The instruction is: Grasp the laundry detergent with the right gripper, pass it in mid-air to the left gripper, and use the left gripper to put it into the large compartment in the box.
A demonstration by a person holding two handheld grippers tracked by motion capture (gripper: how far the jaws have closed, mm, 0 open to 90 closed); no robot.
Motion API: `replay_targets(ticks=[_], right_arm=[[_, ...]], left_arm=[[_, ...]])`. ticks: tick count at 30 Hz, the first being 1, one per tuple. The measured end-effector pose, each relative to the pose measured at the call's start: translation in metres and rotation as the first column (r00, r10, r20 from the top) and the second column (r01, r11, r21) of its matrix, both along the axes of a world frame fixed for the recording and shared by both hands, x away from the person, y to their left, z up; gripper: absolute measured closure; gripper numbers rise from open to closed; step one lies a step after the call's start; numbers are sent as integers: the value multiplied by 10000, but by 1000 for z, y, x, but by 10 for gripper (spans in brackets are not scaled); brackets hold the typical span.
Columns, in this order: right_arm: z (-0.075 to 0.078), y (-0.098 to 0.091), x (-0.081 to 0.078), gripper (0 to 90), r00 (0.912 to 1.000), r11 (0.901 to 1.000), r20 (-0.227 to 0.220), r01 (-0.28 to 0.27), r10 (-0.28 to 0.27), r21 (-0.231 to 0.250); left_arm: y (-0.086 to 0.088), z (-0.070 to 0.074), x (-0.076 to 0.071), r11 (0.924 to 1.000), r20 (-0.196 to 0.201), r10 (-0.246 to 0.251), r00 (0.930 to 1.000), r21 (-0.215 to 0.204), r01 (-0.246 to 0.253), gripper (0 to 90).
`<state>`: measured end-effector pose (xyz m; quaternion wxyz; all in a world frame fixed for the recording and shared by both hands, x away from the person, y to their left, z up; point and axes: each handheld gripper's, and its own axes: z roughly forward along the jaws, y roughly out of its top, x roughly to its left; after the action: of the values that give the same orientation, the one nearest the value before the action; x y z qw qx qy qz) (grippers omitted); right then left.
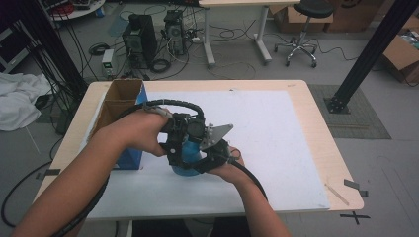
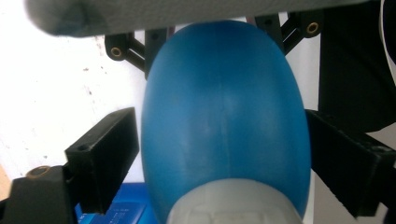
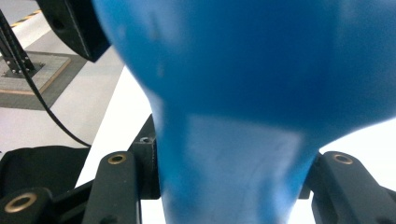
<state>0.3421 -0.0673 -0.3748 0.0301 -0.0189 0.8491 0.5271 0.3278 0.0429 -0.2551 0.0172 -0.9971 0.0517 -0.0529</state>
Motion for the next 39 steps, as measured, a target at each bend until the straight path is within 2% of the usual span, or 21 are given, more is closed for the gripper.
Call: replay_targets(ticks=[4,5,7,8,12,18,19,22,24,33,39], right_arm=[[0,1,1,455,10000,10000,90,7,-7,29],[0,1,0,455,10000,10000,-33,40,-40,71],[0,1,1,455,9999,10000,107,20,-21,38],[-1,1,1,456,10000,9999,-20,62,-62,93],[-1,1,2,456,10000,10000,98,13,-14,74],[-1,0,2,456,10000,9999,68,23,-24,121],[-1,0,1,456,10000,9998,-48,65,-64,191],[0,-1,2,456,10000,9998,37,55,-55,205],[0,-1,3,456,9997,9996,246,25,-32,270],[0,-1,1,457,9999,9996,90,71,-74,287],[1,0,2,457,9997,9996,229,-5,-2,290]], left_arm=[[0,0,0,10000,-18,-13,10000,11,13,159],[0,-1,0,10000,-10,3,10000,8,-3,160],[0,0,0,10000,-10,-9,10000,33,10,164],[-1,0,0,10000,-24,-5,10000,76,5,174],[-2,1,0,10000,99,-16,9999,91,15,195],[-3,0,1,9999,44,-14,10000,121,14,217],[-4,0,0,9998,87,-23,10000,205,21,222],[-4,1,0,9999,72,-20,10000,164,18,236],[-4,1,0,9998,47,-13,10000,174,12,276],[-3,2,-1,9999,98,10,10000,135,-11,308],[-4,2,-1,9996,252,49,9997,262,-56,340]])
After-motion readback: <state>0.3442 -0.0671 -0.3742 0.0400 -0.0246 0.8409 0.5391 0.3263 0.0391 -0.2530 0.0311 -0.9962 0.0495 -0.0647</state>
